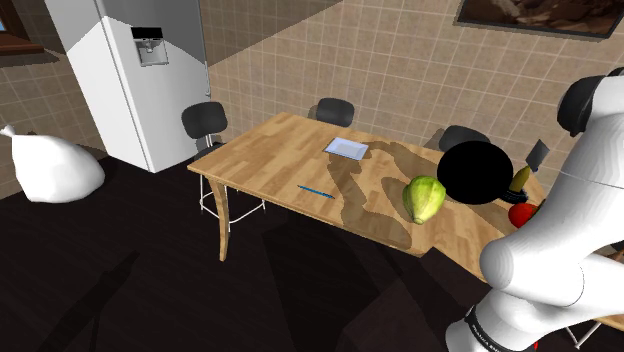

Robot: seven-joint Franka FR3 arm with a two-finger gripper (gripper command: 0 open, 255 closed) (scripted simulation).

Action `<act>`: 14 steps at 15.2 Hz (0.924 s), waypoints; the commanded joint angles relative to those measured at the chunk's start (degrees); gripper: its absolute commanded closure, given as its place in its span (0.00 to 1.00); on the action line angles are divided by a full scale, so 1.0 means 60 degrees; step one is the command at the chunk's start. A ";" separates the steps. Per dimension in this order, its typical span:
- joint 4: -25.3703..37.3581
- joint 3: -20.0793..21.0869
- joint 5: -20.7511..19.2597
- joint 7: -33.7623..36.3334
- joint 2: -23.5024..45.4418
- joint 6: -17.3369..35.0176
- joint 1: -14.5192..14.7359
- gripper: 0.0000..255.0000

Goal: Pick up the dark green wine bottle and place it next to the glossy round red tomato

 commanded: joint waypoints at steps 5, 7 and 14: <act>0.0933 -0.0059 -0.0073 0.0071 -0.0033 -0.0943 -0.0119 0.00; 0.1207 -0.0069 -0.0069 0.0078 -0.0015 -0.1202 -0.0167 0.00; 0.1207 -0.0070 -0.0069 0.0078 -0.0015 -0.1202 -0.0167 0.00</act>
